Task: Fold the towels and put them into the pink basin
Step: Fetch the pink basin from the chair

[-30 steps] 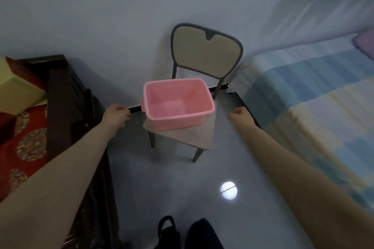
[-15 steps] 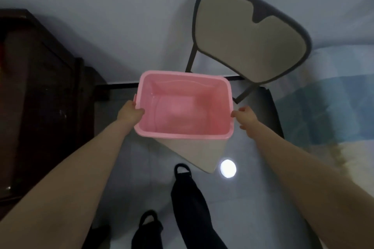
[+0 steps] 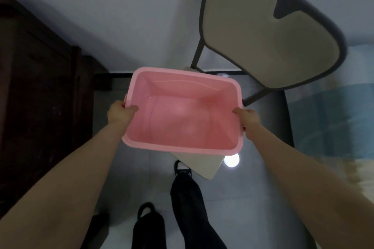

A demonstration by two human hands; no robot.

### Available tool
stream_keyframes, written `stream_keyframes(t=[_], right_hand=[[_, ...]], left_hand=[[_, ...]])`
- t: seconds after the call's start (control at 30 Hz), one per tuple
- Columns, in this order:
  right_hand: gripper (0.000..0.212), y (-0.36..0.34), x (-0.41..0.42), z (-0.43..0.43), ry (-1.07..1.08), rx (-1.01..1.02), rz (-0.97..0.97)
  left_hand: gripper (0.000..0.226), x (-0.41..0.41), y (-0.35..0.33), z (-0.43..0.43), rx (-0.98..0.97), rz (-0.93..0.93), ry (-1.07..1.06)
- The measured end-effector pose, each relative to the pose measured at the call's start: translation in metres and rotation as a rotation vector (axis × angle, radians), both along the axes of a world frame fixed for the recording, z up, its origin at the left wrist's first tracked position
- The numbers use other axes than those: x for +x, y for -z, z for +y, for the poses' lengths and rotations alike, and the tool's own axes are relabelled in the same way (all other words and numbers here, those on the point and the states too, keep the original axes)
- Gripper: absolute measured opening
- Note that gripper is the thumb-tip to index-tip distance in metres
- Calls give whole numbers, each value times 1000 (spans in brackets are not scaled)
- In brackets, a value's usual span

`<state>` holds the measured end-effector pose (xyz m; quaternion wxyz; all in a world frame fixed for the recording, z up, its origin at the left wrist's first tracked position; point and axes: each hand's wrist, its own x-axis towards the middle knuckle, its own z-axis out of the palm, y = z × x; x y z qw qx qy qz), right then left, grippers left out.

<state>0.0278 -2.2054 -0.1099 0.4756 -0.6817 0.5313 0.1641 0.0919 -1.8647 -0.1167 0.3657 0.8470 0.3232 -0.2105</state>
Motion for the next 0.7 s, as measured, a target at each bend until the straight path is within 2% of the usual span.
stream_keyframes(t=[0.1, 0.2, 0.33, 0.43, 0.53, 0.6, 0.7], right_hand=[[30, -12, 8, 5, -91, -59, -72], [23, -36, 22, 14, -208, -98, -182], [14, -82, 48, 55, -329, -124, -287], [14, -122, 68, 103, -429, -81, -383], [9, -171, 75, 168, -550, 6, -479], [4, -198, 70, 221, -646, 61, -530], [4, -233, 47, 302, -783, 128, -593]], left_hand=[[25, -5, -19, 14, 22, -78, 0], [22, -11, -41, 33, 49, -120, 38], [14, -32, -85, 73, 38, -212, -28], [24, -55, -128, 116, 64, -305, -145], [15, -93, -173, 170, 91, -385, -283], [9, -134, -201, 212, 119, -464, -373], [16, -206, -238, 272, 207, -531, -485]])
